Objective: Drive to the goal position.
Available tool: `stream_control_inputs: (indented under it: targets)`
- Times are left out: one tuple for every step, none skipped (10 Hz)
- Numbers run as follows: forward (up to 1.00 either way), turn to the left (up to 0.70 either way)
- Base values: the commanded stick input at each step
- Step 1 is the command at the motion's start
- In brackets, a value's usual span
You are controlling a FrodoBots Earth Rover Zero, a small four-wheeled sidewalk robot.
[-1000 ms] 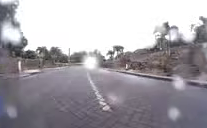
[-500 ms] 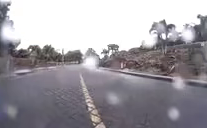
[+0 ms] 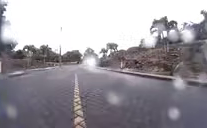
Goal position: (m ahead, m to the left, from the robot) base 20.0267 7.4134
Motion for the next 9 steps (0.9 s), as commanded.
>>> stream_control_inputs:
  targets:
    - [1.00, 0.00]
    - [1.00, 0.00]
    - [1.00, 0.17]
    - [1.00, 0.15]
    - [1.00, 0.00]
    - [1.00, 0.00]
    - [1.00, 0.00]
    - [1.00, 0.00]
    - [1.00, 0.00]
